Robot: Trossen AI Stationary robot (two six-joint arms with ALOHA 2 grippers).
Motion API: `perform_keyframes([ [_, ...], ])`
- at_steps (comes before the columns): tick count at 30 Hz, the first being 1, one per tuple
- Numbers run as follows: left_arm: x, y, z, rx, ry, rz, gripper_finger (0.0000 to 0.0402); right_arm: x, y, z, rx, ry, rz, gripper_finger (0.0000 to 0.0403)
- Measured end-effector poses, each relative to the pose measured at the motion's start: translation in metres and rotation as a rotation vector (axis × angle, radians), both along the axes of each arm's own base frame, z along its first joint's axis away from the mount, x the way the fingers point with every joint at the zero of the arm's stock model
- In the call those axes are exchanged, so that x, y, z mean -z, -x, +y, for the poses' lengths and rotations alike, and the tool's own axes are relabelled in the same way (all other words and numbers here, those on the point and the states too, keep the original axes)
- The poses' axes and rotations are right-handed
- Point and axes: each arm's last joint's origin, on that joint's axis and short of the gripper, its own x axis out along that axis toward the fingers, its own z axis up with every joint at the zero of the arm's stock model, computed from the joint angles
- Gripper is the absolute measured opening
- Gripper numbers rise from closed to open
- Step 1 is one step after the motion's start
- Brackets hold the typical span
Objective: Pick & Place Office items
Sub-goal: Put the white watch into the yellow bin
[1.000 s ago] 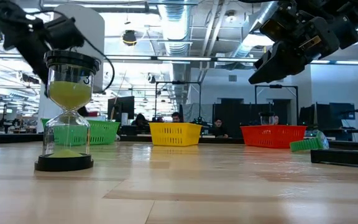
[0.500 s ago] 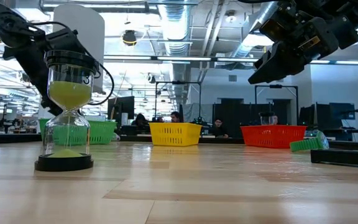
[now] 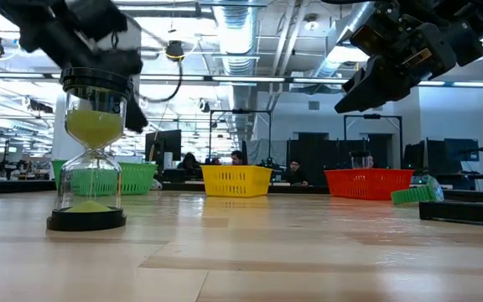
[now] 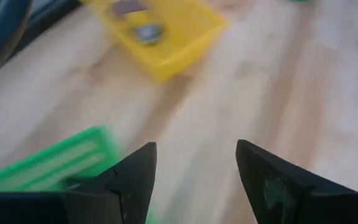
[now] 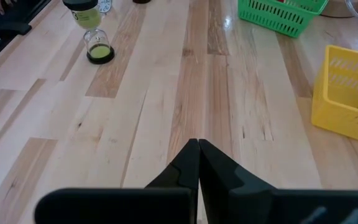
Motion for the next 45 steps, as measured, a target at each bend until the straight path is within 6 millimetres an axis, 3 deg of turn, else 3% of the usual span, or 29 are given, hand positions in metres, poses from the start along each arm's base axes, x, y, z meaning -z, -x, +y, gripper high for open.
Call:
perform_keyframes([
  [4, -0.009, -0.011, -0.033, 0.103, -0.019, -0.027, 0.0207, 0.0, 0.0, 0.0, 0.0, 0.0, -0.002, 0.0],
  [12, -0.008, -0.032, -0.087, 0.281, -0.058, 0.025, 0.0207, -0.002, -0.001, 0.0, 0.0, 0.0, -0.025, 0.0],
  [21, -0.003, -0.07, -0.133, 0.477, -0.076, 0.312, 0.0211, -0.004, -0.002, 0.0, 0.0, -0.001, -0.046, 0.0],
  [26, -0.003, -0.064, -0.141, 0.37, 0.0, 0.517, 0.021, -0.004, -0.002, 0.0, 0.0, -0.001, -0.043, 0.0],
  [31, -0.009, -0.057, -0.152, 0.276, 0.232, 0.495, 0.0205, -0.003, -0.002, 0.0, 0.0, -0.001, -0.039, 0.0],
  [40, -0.007, -0.035, -0.197, 0.11, 0.554, 0.54, 0.0198, -0.002, -0.001, 0.0, 0.0, 0.0, -0.02, 0.0],
  [45, -0.007, -0.026, -0.209, 0.046, 0.689, 0.606, 0.0198, -0.002, -0.001, 0.0, -0.003, 0.005, -0.021, 0.0],
])
